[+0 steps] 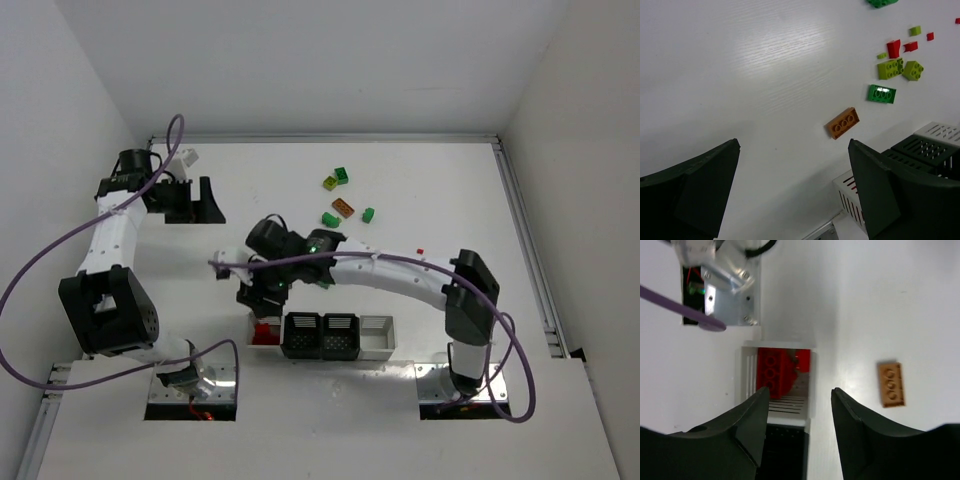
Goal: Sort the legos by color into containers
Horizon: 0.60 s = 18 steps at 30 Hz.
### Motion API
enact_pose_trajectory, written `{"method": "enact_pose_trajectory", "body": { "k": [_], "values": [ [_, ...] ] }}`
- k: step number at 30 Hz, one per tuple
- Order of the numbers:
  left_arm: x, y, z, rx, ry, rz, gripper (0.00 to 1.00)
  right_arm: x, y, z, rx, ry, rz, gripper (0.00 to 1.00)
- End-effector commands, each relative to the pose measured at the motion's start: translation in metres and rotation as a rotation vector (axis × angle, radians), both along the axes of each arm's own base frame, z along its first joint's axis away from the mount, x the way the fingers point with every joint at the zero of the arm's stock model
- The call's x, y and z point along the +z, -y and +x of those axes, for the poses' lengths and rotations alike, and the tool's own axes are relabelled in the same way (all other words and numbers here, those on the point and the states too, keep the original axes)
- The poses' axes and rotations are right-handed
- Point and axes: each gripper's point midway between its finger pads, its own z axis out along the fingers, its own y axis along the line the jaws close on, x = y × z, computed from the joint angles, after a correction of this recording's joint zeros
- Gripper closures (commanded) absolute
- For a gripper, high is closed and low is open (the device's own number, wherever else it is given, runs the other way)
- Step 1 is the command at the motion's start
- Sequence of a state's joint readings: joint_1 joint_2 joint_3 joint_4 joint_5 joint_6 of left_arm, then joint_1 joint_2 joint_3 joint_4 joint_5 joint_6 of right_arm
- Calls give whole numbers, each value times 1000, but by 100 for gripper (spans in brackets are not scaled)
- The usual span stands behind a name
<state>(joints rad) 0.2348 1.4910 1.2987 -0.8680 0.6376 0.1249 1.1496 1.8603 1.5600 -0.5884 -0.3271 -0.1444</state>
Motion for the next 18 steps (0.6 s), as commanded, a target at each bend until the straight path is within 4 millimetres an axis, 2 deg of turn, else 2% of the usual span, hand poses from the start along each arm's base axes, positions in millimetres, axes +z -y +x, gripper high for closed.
{"method": "enact_pose_trajectory", "body": {
  "k": [1, 2, 3, 4, 5, 6, 7, 8, 9, 10, 11, 12, 13, 14, 15, 16, 18],
  "values": [
    [13, 20, 9, -84, 63, 26, 4, 87, 11, 38, -134, 18, 171, 47],
    [16, 23, 12, -88, 86, 62, 5, 103, 26, 73, -221, 35, 203, 47],
    [19, 30, 12, -99, 102, 78, 5, 108, 38, 92, -282, 33, 214, 49],
    [20, 47, 14, -140, 118, 91, 5, 120, 54, 111, -338, 57, 233, 49],
    [25, 54, 16, -154, 145, 118, 8, 118, 72, 131, -402, 72, 221, 49],
    [26, 63, 16, -166, 147, 119, 10, 120, 103, 166, -524, 83, 232, 50],
    [27, 74, 19, -185, 161, 126, 13, 123, 120, 183, -587, 99, 250, 51],
    [23, 98, 13, -241, 149, 130, 16, 113, 140, 193, -645, 86, 235, 51],
    [27, 108, 19, -249, 169, 149, 24, 119, 174, 213, -743, 109, 246, 51],
    [19, 118, 20, -275, 151, 164, 28, 101, 196, 217, -799, 104, 210, 51],
    [17, 140, 18, -317, 154, 173, 32, 100, 211, 224, -851, 122, 213, 51],
    [18, 149, 21, -333, 163, 189, 38, 98, 236, 231, -914, 135, 203, 51],
    [15, 159, 22, -355, 159, 197, 40, 81, 254, 231, -964, 126, 159, 51],
    [11, 170, 22, -390, 158, 201, 42, 73, 266, 230, -991, 116, 143, 53],
    [-3, 187, 20, -432, 131, 214, 43, 65, 277, 229, -1026, 98, 132, 53],
    [1, 197, 23, -464, 154, 218, 44, 54, 300, 227, -1094, 87, 117, 53],
    [-6, 221, 21, -543, 165, 230, 47, 48, 318, 226, -1137, 90, 116, 53]
  ]
}}
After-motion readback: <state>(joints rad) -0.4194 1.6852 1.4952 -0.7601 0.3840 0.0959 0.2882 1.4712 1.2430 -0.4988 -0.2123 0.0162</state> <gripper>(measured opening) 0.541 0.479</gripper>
